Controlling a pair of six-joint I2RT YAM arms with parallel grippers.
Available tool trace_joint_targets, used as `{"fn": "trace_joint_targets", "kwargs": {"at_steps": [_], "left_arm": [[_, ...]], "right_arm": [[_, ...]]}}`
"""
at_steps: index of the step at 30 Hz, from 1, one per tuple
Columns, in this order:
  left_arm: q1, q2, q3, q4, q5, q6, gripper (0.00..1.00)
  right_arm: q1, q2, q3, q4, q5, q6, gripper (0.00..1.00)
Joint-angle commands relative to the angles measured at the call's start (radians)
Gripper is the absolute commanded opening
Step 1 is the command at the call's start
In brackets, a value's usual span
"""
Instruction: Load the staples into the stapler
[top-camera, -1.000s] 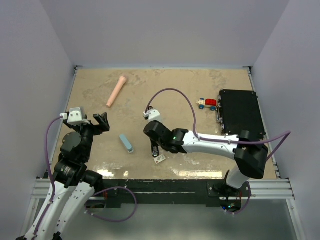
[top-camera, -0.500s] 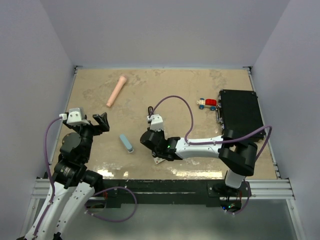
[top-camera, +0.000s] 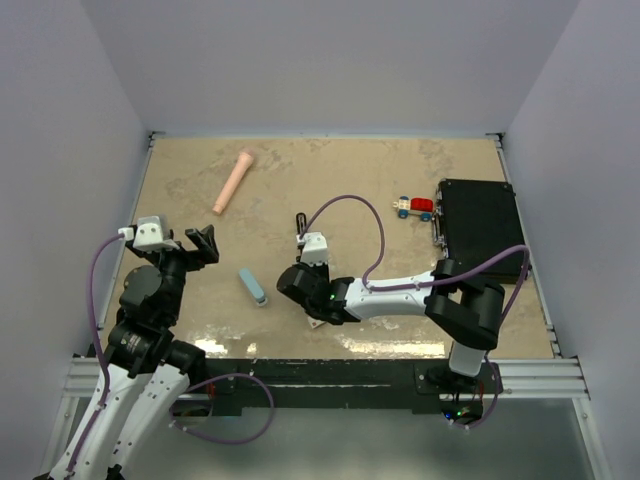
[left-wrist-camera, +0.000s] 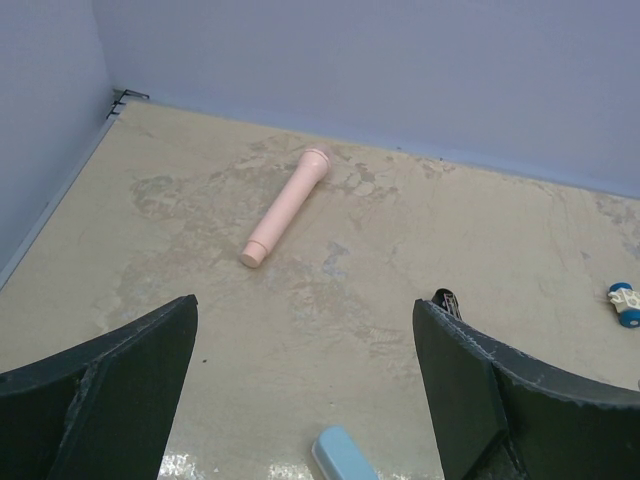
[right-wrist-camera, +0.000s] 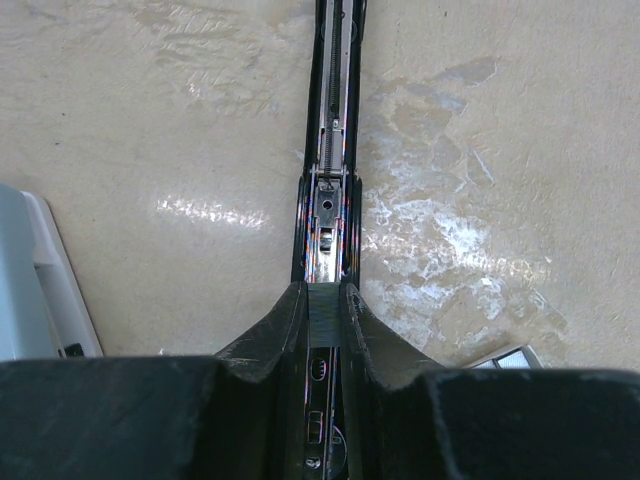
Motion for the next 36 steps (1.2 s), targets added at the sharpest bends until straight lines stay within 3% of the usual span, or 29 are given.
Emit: {"fn": "trace_joint_targets", "kwargs": {"at_steps": [1,18,36], "left_arm": [[0.011,-0.006,0.0,0.032,0.007,0.015,0.93],[0.011,-0.008,-0.001,0.03,0.007,0.015,0.93],[0.011,-0.006,-0.001,0.032,0.007,0.014,0.93]], "right_arm": [[0.002,0.001,0.011,0.037,0.052,0.028,0.06],[0.002,0.046,0.034,0.04,0.01,-0.005,0.06],[0.002,-0.04,0.039,0.04,0.025,-0.022,0.06]]}}
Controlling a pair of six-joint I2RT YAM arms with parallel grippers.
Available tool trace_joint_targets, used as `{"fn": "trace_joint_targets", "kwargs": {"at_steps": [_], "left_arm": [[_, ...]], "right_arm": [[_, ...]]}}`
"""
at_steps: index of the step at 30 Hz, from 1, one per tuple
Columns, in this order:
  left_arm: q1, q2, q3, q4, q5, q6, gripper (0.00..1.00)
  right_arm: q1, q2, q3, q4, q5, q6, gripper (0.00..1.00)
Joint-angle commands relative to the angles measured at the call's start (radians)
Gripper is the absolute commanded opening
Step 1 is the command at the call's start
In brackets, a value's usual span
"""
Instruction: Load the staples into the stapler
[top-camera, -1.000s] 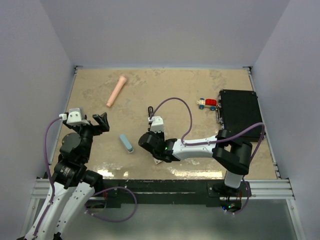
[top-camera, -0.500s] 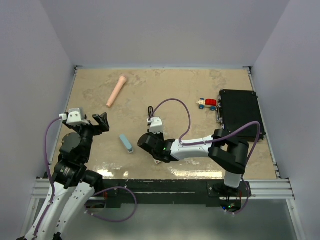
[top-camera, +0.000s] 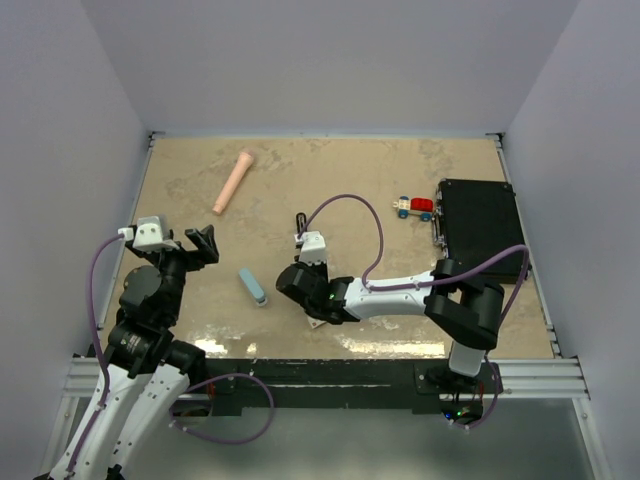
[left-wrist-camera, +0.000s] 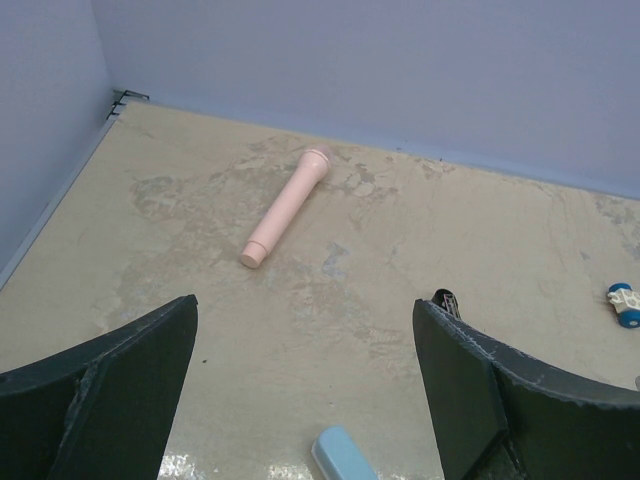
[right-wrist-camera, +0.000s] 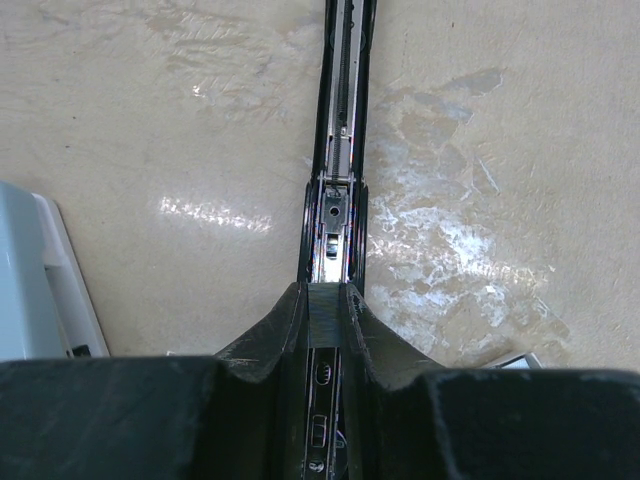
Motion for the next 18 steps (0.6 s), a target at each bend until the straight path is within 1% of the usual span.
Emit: {"fn": "trace_joint_targets", "kwargs": {"at_steps": [1,18], "left_arm": [[0.011,-0.006,-0.001,0.034,0.007,0.015,0.93],[0.011,-0.006,-0.001,0.035,0.008,0.015,0.93]], "right_arm": [[0.004,-0.035,0.034,0.026,0.022,0.002,0.06],[0.0,0.038,0.059,-0.003,0.022,0.016,0.05]]}}
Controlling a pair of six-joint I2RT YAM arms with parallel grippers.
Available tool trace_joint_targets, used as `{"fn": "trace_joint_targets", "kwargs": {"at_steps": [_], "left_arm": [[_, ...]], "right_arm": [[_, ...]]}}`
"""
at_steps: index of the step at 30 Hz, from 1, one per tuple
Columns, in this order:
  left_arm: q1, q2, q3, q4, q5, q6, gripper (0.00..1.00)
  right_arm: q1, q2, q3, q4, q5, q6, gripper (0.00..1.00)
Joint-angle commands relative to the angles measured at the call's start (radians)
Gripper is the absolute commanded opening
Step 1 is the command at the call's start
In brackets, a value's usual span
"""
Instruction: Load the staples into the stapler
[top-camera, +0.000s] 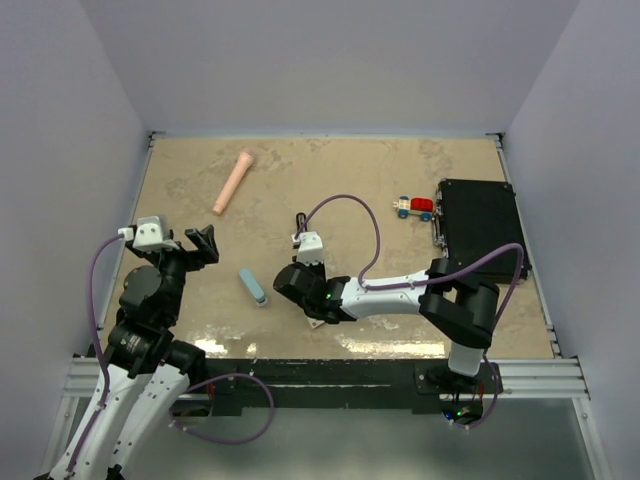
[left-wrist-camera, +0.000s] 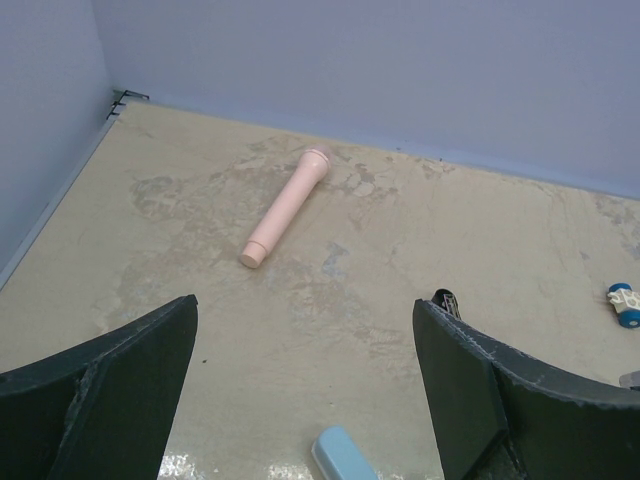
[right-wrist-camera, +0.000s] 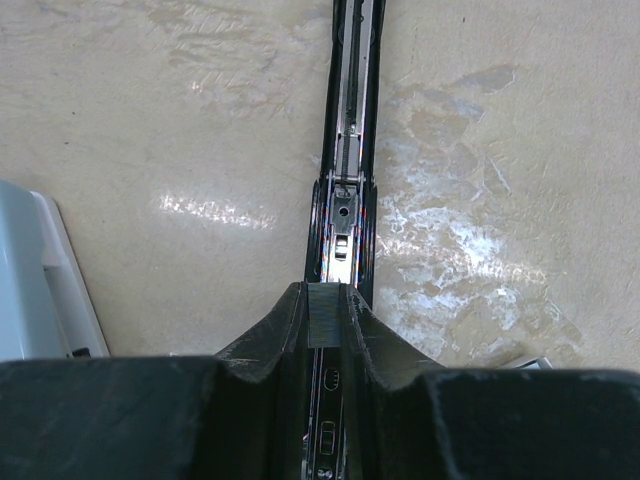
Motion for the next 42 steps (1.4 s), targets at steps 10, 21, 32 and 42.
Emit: {"fn": "trace_joint_targets", "kwargs": {"at_steps": [10,21,32,42], "left_arm": [[0.011,-0.006,-0.001,0.032,0.008,0.015,0.93],[0.011,-0.006,0.0,0.032,0.007,0.015,0.93],[0.011,-0.006,-0.001,0.03,0.007,0.015,0.93],[0.011,-0.009,0.0,0.032,0.007,0.015,0.93]], "right_arm": [[0.002,-0.019,0.028,-0.003,0.037,0.019,0.05],[0.002,-0.022,0.023,-0.013,0.052,0.029,0.05],[0.0,0.006,0.031,-0.006,0.035,0.024,0.05],[0.0,0.02,0.036,-0.01,0.029,0.024,0.05]]}}
